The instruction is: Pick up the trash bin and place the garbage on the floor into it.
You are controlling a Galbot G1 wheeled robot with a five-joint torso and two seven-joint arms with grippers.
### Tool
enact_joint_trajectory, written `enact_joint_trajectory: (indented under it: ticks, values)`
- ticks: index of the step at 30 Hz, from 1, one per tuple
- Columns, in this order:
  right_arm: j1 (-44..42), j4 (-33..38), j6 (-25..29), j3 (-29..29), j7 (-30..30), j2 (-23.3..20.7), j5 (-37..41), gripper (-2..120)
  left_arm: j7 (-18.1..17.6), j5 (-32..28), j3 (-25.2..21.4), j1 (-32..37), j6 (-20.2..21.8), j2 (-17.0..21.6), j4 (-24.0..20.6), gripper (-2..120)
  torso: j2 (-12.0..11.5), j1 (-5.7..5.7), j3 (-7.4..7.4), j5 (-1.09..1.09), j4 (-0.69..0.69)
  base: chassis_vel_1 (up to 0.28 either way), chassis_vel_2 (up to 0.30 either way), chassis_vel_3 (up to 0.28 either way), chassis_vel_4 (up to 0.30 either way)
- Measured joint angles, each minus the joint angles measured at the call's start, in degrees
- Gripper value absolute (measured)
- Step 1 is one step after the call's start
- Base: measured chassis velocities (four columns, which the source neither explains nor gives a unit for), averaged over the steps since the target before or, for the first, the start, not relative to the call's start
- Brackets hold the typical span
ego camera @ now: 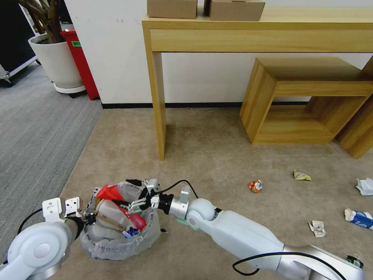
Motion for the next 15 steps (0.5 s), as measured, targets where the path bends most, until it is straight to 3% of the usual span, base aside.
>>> enact_joint_trajectory:
  ticks: [10, 12, 15]
  values:
    - [1.1, 3.3, -1.3, 7.0, 1.6, -0.2, 4.2, 100, -0.2, 1.3, -0.2, 0.1, 0.2, -0.2, 0.4, 0, 0.0, 0.00, 0.00, 0.01, 0.01, 0.000, 0.000, 0.000, 0.000]
    - [1.3, 4.1, -2.0, 8.4, 3.8, -0.7, 4.2, 100, -0.2, 1.4, -0.3, 0.3, 0.4, -0.2, 0.4, 0, 0.0, 0.00, 0.00, 0.00, 0.01, 0.000, 0.000, 0.000, 0.000]
    - [1.5, 7.0, -4.6, 12.0, 16.9, -2.7, 3.2, 100, -0.2, 1.7, -0.6, 0.6, 0.6, -0.2, 0.4, 0, 0.0, 0.00, 0.00, 0.01, 0.00, 0.000, 0.000, 0.000, 0.000]
